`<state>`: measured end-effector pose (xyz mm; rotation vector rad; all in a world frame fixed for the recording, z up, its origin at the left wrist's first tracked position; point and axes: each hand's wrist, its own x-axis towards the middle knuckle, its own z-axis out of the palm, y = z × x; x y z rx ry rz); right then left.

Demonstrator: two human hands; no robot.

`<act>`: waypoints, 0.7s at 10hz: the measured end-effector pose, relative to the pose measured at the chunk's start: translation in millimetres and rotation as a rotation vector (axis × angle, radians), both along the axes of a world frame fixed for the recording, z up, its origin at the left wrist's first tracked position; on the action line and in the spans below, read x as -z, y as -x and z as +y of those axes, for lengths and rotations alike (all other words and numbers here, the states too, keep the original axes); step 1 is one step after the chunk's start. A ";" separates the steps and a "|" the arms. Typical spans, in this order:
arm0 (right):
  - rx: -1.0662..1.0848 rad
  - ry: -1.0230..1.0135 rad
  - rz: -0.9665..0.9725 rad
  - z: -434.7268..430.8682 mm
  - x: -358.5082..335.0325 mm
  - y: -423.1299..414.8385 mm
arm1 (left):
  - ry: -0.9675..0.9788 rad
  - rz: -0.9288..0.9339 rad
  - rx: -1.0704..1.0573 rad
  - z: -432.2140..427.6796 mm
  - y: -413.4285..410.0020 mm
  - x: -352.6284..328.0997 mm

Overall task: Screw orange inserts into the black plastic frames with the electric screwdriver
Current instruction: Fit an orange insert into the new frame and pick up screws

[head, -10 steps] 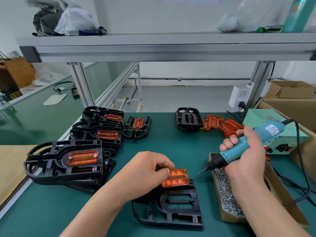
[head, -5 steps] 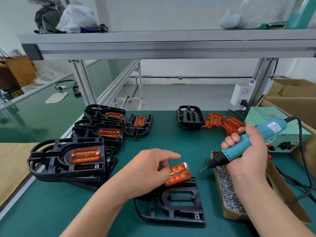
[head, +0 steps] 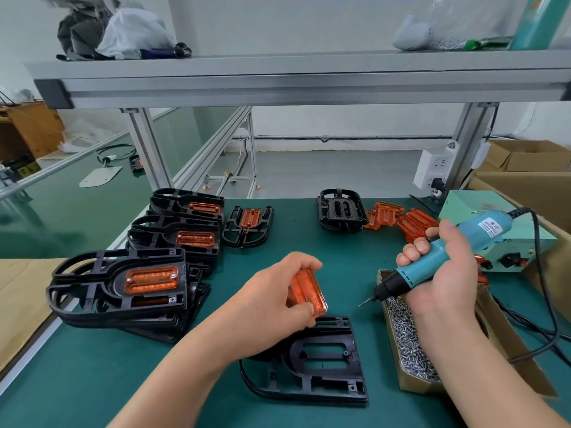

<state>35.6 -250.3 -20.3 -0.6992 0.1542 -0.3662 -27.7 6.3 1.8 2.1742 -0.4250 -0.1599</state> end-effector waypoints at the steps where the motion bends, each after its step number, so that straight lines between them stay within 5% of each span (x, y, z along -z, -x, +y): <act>1: -0.006 -0.004 0.001 -0.1 0.1 0.3 | -0.040 -0.001 -0.056 -0.9 -1.6 2.3; 7: -0.004 -0.001 0.010 -0.9 1.5 0.6 | -0.442 -0.253 -0.021 -31.9 18.7 4.4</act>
